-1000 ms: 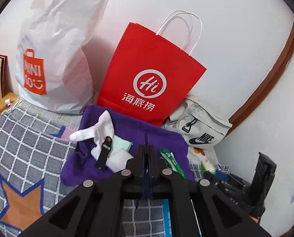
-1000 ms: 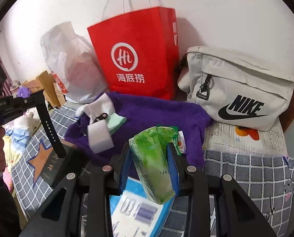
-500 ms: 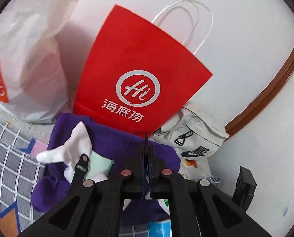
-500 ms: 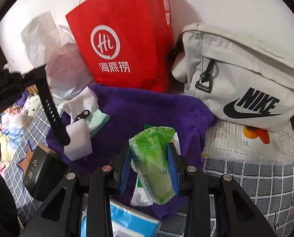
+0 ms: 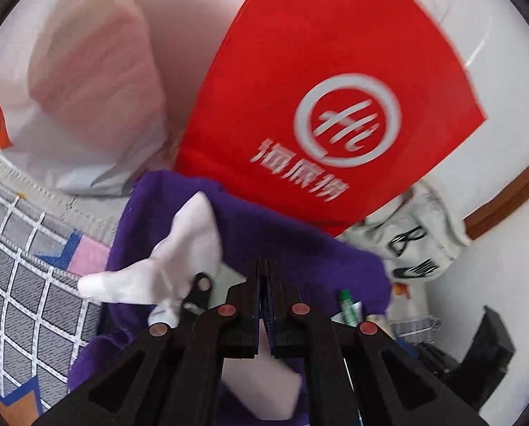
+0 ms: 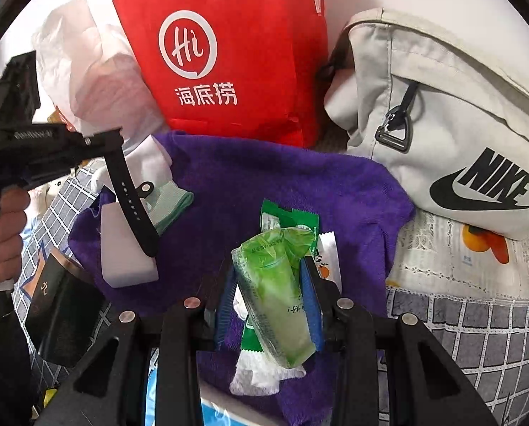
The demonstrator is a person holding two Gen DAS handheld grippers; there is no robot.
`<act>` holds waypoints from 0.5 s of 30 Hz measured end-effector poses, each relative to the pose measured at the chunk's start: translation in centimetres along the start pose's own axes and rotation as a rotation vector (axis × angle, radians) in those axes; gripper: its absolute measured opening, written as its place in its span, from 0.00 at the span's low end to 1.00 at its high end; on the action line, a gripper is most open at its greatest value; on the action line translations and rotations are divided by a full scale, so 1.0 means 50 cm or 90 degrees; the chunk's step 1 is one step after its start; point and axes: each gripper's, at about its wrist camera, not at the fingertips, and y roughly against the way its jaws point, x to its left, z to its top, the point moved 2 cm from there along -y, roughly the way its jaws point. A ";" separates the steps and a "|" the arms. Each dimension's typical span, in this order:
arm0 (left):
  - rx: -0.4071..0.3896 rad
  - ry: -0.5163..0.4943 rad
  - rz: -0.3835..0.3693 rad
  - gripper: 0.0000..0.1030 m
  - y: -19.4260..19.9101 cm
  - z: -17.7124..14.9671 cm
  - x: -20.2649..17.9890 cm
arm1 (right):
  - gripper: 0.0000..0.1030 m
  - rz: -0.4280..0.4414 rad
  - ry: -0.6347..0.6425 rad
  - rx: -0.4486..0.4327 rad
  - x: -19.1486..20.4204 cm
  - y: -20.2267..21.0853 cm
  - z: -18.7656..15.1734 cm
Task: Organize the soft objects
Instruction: 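Open the right tool to drop the light green packet onto the towel while the left tool opens above it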
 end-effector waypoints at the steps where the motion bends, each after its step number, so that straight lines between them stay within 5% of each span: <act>1: 0.004 0.002 0.004 0.04 -0.005 -0.001 0.004 | 0.35 -0.001 0.001 0.001 0.003 -0.005 0.001; 7: 0.010 0.001 0.026 0.07 -0.008 -0.001 0.015 | 0.37 -0.002 0.002 -0.002 0.007 -0.013 0.007; 15: -0.005 -0.024 0.066 0.30 0.008 -0.005 0.019 | 0.44 0.004 0.002 -0.005 0.012 -0.003 0.010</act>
